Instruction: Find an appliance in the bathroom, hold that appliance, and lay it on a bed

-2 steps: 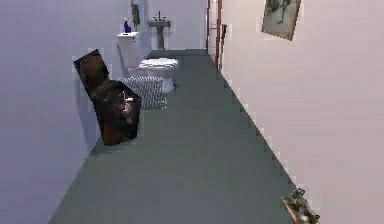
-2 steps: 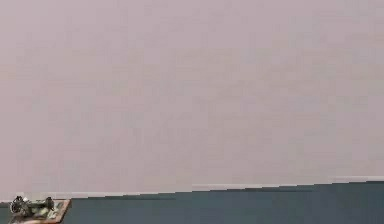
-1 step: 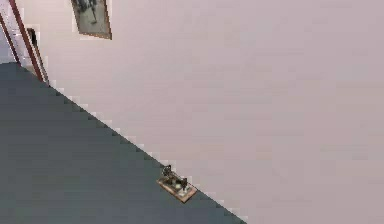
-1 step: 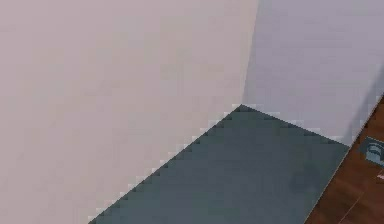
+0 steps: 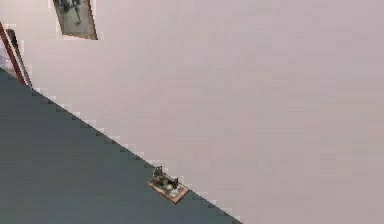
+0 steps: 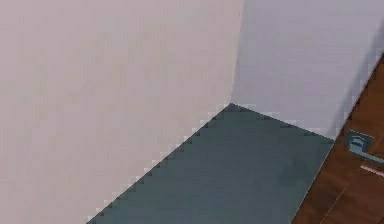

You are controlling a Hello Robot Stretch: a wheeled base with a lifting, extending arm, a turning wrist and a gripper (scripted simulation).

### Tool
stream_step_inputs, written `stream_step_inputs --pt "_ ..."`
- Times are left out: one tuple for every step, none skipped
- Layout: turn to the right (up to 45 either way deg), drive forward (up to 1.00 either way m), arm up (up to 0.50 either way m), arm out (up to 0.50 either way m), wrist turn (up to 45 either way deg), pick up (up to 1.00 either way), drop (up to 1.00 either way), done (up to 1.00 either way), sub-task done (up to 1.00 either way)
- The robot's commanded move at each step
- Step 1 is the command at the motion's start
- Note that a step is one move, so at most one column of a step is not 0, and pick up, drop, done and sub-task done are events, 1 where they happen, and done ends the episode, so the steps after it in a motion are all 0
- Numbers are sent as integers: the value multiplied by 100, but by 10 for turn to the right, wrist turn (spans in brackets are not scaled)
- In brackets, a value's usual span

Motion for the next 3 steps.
stream_step_inputs --pt "0 40 0 0 0 0 0 0 0" --pt "-450 0 0 0 0 0 0 0 0" --pt "-450 0 0 0 0 0 0 0 0"
